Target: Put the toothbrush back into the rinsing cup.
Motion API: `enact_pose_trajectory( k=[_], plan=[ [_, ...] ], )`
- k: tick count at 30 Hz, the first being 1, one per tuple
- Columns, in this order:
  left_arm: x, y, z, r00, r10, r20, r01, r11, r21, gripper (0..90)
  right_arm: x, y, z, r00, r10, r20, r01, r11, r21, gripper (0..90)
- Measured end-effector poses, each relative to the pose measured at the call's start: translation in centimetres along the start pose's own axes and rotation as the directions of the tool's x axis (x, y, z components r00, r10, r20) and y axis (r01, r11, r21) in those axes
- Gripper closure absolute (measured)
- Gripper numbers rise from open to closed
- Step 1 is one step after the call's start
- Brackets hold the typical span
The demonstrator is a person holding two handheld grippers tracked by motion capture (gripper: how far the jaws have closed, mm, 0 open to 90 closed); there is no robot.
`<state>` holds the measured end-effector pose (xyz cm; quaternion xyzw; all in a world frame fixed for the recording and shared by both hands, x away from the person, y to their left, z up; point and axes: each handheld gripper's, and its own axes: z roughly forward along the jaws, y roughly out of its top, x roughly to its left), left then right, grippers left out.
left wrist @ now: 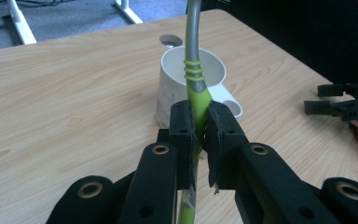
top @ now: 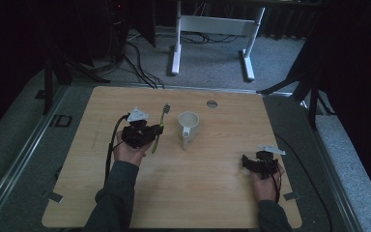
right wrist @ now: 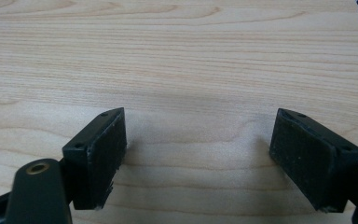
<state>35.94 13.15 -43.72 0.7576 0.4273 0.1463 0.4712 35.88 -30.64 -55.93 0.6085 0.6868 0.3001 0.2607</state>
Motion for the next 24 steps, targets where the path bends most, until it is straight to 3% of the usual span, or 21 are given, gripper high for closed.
enact_pose_trajectory(
  k=[16, 24],
  plan=[
    [-0.37, 0.38, -0.54, 0.9997, 0.008, 0.025, -0.005, 0.9951, -0.099, 81.9, 0.02, 0.01, 0.00, 1.0000, 0.001, 0.000, -0.001, 1.000, 0.000, 18.1],
    [-0.35, 0.50, -0.53, 0.9993, 0.013, 0.035, -0.009, 0.9935, -0.113, 81.7, 0.02, 0.01, 0.01, 1.0000, -0.001, 0.001, 0.001, 1.000, 0.000, 18.1]
  ],
)
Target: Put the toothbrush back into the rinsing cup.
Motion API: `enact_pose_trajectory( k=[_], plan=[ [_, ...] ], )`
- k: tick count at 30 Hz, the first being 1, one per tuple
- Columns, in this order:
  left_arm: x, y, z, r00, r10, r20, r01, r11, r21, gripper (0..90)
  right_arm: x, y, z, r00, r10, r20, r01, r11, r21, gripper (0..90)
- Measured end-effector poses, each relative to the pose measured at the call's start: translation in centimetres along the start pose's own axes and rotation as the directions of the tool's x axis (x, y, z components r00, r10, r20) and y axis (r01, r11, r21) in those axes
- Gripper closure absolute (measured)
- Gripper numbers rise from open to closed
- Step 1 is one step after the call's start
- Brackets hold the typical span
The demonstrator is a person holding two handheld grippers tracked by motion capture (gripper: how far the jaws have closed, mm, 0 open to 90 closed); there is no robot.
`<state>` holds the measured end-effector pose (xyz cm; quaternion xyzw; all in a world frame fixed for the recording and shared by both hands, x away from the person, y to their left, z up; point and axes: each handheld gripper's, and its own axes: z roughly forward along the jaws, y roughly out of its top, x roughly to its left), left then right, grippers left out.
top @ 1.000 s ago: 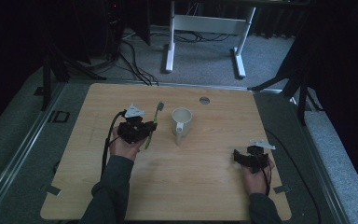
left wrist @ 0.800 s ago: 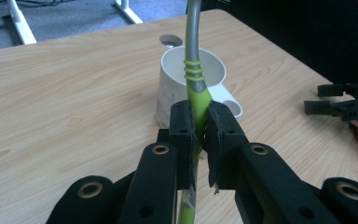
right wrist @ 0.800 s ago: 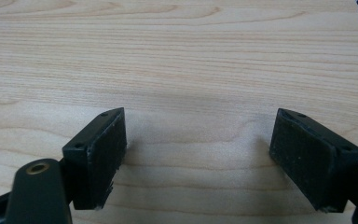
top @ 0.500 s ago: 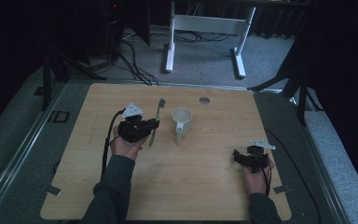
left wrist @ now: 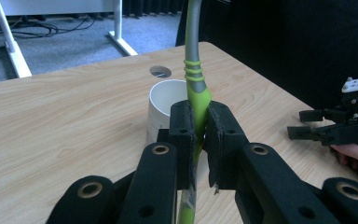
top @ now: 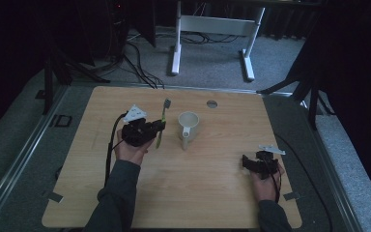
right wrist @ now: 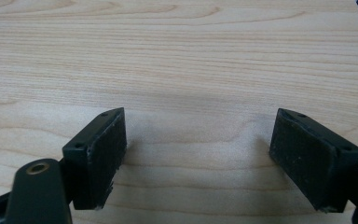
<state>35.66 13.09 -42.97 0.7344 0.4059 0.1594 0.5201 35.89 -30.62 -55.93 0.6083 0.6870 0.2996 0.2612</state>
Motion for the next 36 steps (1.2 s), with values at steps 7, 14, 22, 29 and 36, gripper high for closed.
enact_pose_trajectory(
  k=[7, 14, 22, 29, 36],
  plan=[
    [-0.1, 0.2, 0.2, 0.9999, 0.009, 0.005, -0.009, 0.9999, -0.013, 81.7, 0.0, 0.0, 0.0, 1.0000, 0.001, 0.000, -0.001, 1.000, 0.001, 18.1],
    [-0.2, 0.4, 0.2, 0.9999, 0.012, 0.006, -0.011, 0.9992, -0.038, 81.7, 0.0, 0.0, 0.0, 1.0000, 0.001, 0.000, -0.001, 1.000, 0.000, 18.2],
    [-0.3, 0.6, 0.2, 0.9997, 0.017, 0.019, -0.016, 0.9983, -0.056, 81.7, 0.0, 0.0, 0.0, 1.0000, 0.000, 0.000, 0.000, 1.000, 0.000, 18.1],
    [-0.2, 0.9, 0.0, 0.9991, 0.000, 0.042, 0.004, 0.9958, -0.091, 81.7, 0.0, 0.0, 0.0, 1.0000, -0.001, 0.001, 0.001, 1.000, 0.000, 18.1],
    [-0.1, 1.2, 0.0, 0.9989, 0.000, 0.048, 0.005, 0.9947, -0.103, 81.7, 0.0, 0.0, 0.0, 1.0000, 0.000, 0.001, 0.000, 1.000, -0.002, 18.1]
  ],
)
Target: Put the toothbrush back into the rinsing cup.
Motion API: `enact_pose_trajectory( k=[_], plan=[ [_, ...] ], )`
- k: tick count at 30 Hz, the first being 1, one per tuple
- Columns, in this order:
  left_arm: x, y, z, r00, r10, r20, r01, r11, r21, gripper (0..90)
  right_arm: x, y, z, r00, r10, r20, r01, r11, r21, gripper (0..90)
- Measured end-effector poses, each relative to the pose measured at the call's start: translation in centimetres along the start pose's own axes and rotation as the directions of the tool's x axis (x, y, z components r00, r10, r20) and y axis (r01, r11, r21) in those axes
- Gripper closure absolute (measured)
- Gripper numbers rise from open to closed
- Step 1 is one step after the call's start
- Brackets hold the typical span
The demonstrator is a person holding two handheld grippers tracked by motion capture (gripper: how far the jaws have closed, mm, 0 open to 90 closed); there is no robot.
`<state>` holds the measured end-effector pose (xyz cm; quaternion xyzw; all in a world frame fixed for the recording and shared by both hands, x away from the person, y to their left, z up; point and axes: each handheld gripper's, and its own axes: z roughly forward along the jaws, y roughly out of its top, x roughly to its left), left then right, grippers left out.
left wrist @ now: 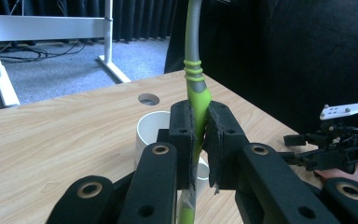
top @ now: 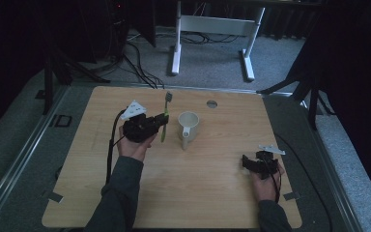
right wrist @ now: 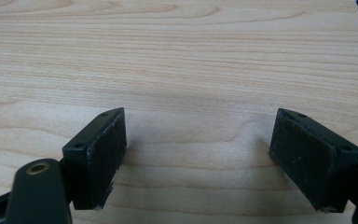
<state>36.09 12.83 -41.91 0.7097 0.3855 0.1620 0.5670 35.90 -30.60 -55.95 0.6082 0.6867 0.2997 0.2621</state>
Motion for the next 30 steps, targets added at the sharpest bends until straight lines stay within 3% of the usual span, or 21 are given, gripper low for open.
enact_pose_trajectory(
  k=[7, 30],
  plan=[
    [0.0, 0.1, 0.0, 0.9999, -0.007, 0.010, 0.007, 0.9999, -0.010, 81.7, 0.0, 0.0, 0.0, 1.0000, 0.001, 0.000, -0.001, 1.000, 0.001, 18.2],
    [-1.0, 0.9, 1.1, 0.9986, 0.038, 0.038, -0.036, 0.9985, -0.040, 81.7, 0.0, 0.0, 0.0, 1.0000, 0.000, 0.001, 0.000, 1.000, 0.002, 18.2]
  ],
)
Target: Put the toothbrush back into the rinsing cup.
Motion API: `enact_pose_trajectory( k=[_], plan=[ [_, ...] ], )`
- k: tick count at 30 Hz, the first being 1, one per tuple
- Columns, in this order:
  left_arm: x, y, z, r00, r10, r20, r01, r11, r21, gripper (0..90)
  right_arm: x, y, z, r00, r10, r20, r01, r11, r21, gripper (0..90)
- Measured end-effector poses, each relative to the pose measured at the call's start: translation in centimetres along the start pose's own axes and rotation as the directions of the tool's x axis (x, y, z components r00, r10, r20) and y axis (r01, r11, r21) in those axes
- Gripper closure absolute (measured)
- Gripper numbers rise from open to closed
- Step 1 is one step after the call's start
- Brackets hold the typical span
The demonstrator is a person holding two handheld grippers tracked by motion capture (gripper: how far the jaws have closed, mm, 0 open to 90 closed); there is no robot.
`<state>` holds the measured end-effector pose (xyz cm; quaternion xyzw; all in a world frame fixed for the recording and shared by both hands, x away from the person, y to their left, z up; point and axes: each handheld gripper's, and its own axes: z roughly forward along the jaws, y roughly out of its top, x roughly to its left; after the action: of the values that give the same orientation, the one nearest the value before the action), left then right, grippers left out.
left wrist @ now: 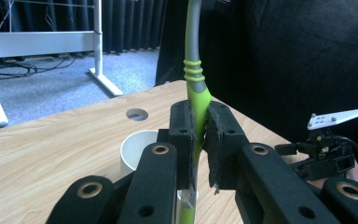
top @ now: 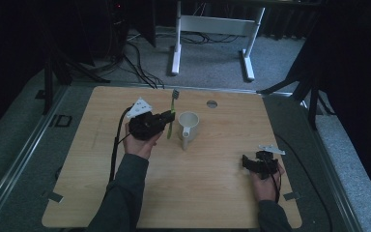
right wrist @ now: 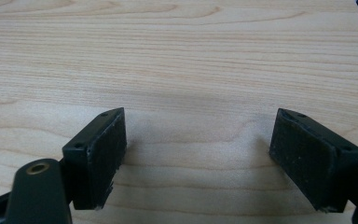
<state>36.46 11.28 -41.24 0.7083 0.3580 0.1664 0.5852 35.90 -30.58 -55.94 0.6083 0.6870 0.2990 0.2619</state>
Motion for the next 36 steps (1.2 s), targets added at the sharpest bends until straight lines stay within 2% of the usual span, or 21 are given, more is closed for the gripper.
enact_pose_trajectory(
  k=[9, 36],
  plan=[
    [-0.4, -0.1, 0.5, 0.9998, 0.008, 0.017, -0.008, 0.9995, -0.029, 81.7, 0.0, 0.0, 0.0, 1.0000, 0.000, 0.000, 0.000, 1.000, 0.000, 18.1],
    [-0.7, -0.7, 2.1, 0.9989, 0.022, 0.042, -0.021, 0.9988, -0.045, 81.6, 0.0, 0.0, 0.0, 1.0000, -0.001, 0.001, 0.001, 1.000, 0.000, 18.2]
  ],
)
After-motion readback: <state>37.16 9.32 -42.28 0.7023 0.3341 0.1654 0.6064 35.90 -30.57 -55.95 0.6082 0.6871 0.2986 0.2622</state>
